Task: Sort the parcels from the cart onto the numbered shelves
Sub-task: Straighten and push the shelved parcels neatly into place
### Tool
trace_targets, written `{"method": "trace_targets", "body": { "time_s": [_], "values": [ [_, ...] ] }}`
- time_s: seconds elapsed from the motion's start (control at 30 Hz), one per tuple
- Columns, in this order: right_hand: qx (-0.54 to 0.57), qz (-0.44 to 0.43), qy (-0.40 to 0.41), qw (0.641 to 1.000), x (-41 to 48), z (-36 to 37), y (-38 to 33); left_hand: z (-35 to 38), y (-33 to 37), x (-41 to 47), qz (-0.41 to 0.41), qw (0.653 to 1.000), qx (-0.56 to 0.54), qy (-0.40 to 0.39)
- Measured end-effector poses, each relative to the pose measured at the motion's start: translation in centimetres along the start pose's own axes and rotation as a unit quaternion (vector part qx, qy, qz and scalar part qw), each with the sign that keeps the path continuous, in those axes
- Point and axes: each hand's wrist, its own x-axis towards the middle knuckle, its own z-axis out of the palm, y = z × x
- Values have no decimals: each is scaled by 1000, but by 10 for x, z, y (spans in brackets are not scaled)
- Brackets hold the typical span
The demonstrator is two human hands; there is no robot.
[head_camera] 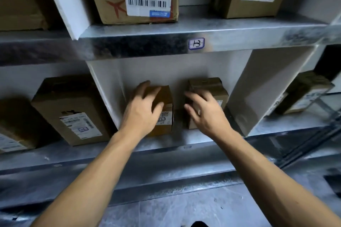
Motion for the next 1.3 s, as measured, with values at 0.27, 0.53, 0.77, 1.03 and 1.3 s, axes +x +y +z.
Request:
{"method": "trace_targets", "body": {
  "time_s": [0.27, 0.53, 0.77, 1.03, 1.3],
  "values": [
    [-52, 92, 37, 994, 11, -39, 66, 33, 65, 30, 69, 995, -51, -58],
    [19, 100, -40, 994, 24, -41, 107, 82, 83, 55, 15, 989, 3, -147],
    [75, 58, -71, 993, 27, -33, 122, 104, 87, 50, -37, 994, -11, -105],
    [102, 31, -39, 994, 20, -43, 136, 109, 102, 41, -12, 997, -22, -69],
    [104, 47, -24, 993, 6, -48, 150, 117, 119, 34, -11, 996, -37, -81]
  ]
}}
